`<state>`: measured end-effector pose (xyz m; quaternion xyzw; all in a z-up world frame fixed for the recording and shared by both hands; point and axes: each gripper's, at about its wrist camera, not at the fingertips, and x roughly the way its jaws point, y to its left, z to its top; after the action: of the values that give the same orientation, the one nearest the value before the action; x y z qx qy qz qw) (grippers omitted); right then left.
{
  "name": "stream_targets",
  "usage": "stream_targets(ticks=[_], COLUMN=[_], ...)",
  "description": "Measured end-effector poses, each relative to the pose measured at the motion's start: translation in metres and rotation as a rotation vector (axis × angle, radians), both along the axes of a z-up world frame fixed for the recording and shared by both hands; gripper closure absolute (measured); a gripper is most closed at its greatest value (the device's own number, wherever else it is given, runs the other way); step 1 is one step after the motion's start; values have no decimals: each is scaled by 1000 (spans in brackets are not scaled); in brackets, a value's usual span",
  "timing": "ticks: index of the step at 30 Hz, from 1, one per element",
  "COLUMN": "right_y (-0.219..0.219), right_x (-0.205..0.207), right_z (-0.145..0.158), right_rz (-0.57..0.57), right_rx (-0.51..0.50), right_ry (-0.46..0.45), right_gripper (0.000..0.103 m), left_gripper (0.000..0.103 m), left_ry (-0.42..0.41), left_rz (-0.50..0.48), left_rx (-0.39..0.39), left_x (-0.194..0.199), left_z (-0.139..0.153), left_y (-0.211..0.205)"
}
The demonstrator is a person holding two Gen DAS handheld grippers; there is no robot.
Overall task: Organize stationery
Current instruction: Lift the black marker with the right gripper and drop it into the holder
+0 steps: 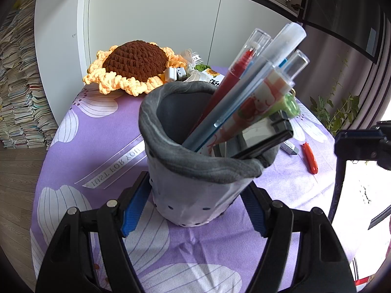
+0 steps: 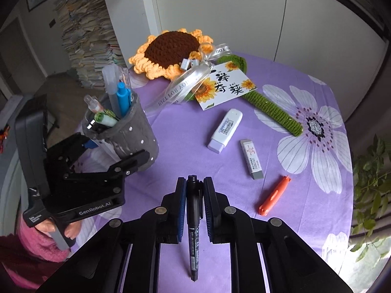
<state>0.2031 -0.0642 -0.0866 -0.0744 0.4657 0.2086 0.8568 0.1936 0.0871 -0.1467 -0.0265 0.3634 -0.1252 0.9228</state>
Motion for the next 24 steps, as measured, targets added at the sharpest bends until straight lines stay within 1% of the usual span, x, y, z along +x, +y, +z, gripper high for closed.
stream_targets(ticks=[8,12,16,18,21,24], right_y=[1,9,27,37,50,61], right_x=[-33,-35,-27,-21,-10,-3], right_z=[75,112,140,148,151,143], right_rz=[-2,17,64,89,123,136], right_rx=[62,94,128,157,199,211], right_ry=[-232,-318,-364,-368,-359,-347], right_gripper=[88,88,88,88,88,89], left_gripper=[30,30,30,30,30,30], left_ry=[0,0,1,1,1,2], left_rz=[0,0,0,0,0,0], left_rx=[0,0,0,0,0,1], left_x=[0,0,0,0,0,0], left_z=[0,0,0,0,0,0], left_y=[0,0,0,0,0,0])
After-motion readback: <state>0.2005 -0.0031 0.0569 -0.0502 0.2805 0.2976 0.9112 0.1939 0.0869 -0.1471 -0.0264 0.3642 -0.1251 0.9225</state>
